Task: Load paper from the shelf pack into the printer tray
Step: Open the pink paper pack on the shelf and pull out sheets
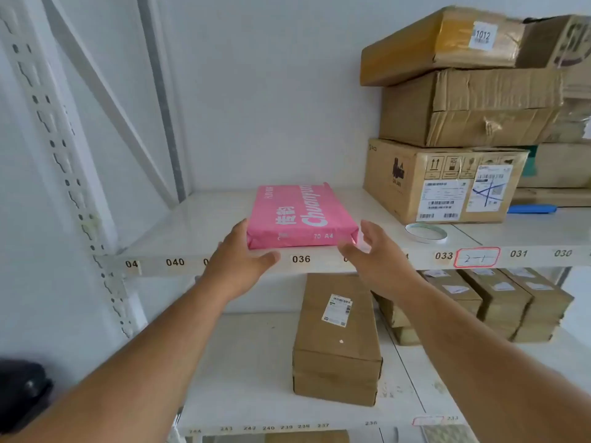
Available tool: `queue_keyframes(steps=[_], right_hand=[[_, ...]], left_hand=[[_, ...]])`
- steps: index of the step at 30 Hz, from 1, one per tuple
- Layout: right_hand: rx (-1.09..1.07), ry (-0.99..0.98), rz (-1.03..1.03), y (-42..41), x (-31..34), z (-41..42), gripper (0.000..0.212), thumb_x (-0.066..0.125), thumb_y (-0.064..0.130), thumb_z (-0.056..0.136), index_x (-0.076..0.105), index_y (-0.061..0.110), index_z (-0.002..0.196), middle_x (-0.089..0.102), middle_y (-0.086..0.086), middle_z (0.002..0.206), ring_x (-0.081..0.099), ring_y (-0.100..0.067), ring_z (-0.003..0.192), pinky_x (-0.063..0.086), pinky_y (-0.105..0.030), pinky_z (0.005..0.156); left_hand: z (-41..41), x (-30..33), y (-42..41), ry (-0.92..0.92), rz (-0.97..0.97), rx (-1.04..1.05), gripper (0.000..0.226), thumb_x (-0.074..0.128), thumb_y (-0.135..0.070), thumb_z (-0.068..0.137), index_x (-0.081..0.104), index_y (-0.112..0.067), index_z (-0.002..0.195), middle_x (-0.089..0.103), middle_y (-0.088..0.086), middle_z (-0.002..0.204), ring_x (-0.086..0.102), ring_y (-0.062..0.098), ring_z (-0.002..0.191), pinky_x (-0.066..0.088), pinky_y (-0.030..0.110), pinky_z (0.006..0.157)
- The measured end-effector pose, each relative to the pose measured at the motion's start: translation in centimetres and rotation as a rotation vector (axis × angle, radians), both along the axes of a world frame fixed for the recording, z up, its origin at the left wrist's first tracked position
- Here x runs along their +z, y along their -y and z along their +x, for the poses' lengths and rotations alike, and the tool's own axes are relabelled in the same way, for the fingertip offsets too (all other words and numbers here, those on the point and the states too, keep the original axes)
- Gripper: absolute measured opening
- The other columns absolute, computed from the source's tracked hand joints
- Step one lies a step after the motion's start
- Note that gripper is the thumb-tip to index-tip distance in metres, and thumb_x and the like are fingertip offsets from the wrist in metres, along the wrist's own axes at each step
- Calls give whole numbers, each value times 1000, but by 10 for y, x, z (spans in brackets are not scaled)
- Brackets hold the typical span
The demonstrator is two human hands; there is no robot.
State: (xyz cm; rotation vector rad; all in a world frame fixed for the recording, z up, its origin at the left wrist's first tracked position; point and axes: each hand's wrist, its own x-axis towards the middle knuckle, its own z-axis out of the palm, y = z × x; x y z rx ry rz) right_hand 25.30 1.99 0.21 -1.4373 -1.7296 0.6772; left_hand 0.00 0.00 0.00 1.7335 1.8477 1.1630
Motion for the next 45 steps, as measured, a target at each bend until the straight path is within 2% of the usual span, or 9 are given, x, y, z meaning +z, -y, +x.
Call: queue_keyframes(steps=[4,9,14,19,23,29,35,39,45], right_hand=[[6,107,35,-20,-1,-4,39,63,42,94,49,31,128,58,22,98,62,-6,83,46,-31,66],[-16,157,27,-41,-2,-6,25,62,36,85,55,32,109,70,8,89,69,-16,79,60,-44,72],[-18,125,76,-36,-5,-2,12,66,33,88,59,28,96,68,7,81,65,-14,73,50,-33,61],[-17,118,114,-12,-8,4,23,70,39,88,61,32,108,70,13,96,67,-12,84,57,-38,71],[-78,117,140,11,-17,12,41,73,33,91,58,29,129,67,9,111,67,-20,81,52,-33,68],[-136,119,206,17,-34,20,57,64,27,99,47,35,152,64,8,138,68,-25,105,54,-42,93],[-131,154,358,3,-40,21,46,67,27,97,58,28,142,61,8,136,58,-18,125,51,-42,101],[-123,223,414,-6,-44,20,46,70,27,96,59,23,140,60,2,134,56,-22,123,44,-34,96],[-145,401,621,-9,-52,22,55,80,33,87,63,13,136,63,-6,134,51,-27,122,41,-41,104]], left_hand=[[-7,-5,-17,-128,-45,47,76,74,-57,72,38,-43,138,57,-32,114,56,25,127,47,49,106],[-8,-10,-27,-106,-6,38,63,79,-47,76,51,-41,132,71,-21,109,68,12,105,55,45,96],[-10,-14,-24,-82,62,56,45,78,-40,79,59,-43,120,75,-23,98,71,3,91,58,41,88],[-7,-23,-11,-88,164,52,47,76,-40,87,59,-41,131,74,-26,104,69,-4,96,57,31,86],[-6,-37,6,-63,234,89,67,77,-36,89,50,-33,150,66,-23,130,63,0,120,51,30,102],[-7,-50,19,-87,306,86,65,75,-29,93,48,-25,152,62,-6,141,59,12,129,44,26,103],[-11,-49,9,-106,352,44,58,78,-17,89,56,-21,143,50,-8,124,54,10,110,45,30,104],[-14,-52,6,-104,387,39,56,79,-20,88,57,-23,139,49,-8,127,57,12,116,49,36,103],[-11,-49,10,-467,551,40,59,87,-23,80,62,-14,133,55,10,142,52,29,128,44,41,105]])
